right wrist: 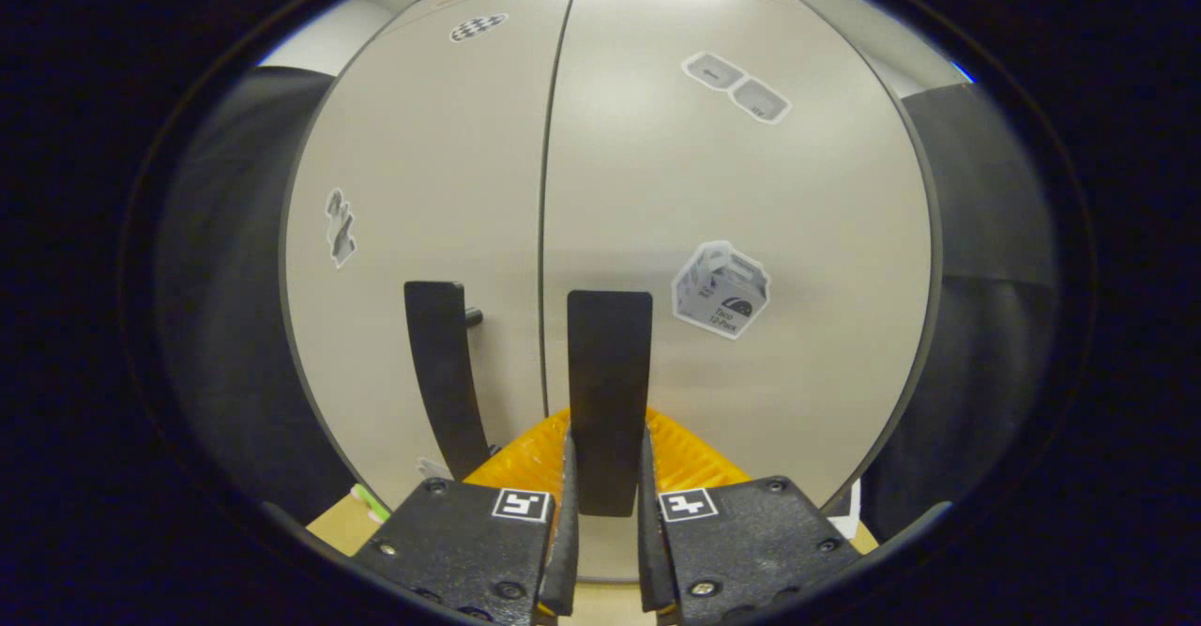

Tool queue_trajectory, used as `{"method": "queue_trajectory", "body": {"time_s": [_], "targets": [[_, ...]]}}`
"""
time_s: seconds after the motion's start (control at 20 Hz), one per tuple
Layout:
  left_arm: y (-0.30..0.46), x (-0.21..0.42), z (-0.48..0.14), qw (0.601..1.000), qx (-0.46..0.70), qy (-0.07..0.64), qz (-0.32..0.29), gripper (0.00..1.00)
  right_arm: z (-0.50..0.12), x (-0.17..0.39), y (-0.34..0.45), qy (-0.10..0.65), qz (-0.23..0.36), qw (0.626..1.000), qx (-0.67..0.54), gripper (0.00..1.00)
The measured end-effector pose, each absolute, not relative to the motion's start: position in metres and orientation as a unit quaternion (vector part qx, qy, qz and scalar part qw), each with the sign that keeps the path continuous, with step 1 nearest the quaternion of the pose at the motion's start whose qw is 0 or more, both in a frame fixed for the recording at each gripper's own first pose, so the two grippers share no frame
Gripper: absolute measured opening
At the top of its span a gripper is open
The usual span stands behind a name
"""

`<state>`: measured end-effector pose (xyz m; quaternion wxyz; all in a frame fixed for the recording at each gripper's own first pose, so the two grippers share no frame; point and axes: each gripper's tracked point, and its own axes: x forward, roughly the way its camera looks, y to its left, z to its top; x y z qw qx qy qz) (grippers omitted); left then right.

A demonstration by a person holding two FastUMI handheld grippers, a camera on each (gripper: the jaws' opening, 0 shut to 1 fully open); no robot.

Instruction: Open the right door of the double-door shoe cabinet with the right hand, and open the left door with the left hand.

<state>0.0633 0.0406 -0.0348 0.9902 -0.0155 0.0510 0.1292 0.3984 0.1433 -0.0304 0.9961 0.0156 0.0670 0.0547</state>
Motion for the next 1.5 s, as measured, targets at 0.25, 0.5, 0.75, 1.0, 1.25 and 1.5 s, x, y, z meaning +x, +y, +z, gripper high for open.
{"method": "queue_trajectory", "body": {"time_s": [0.25, 0.5, 0.75, 1.0, 1.25, 1.5], "targets": [[0.050, 0.042, -0.035, 0.992, -0.012, 0.048, 0.118, 0.96, -0.027, 0.375, 0.140, 0.070, 0.081, 0.994, 0.005, 0.20], [0.044, 0.012, -0.032, 0.995, -0.015, 0.039, 0.092, 0.96, -0.032, 0.340, 0.126, 0.073, 0.081, 0.994, -0.002, 0.18], [0.041, -0.016, -0.034, 0.997, -0.021, 0.041, 0.063, 0.96, -0.036, 0.295, 0.097, 0.076, 0.067, 0.995, -0.010, 0.16], [0.036, -0.040, -0.034, 0.998, -0.023, 0.038, 0.038, 0.96, -0.037, 0.261, 0.063, 0.079, 0.054, 0.995, -0.002, 0.14], [0.029, -0.052, -0.040, 0.999, -0.025, 0.042, 0.019, 0.96, -0.036, 0.237, 0.026, 0.079, 0.033, 0.996, 0.001, 0.10], [0.009, -0.047, -0.040, 0.998, -0.036, 0.044, 0.006, 0.96, -0.037, 0.224, -0.011, 0.079, 0.020, 0.997, 0.003, 0.07]]}}
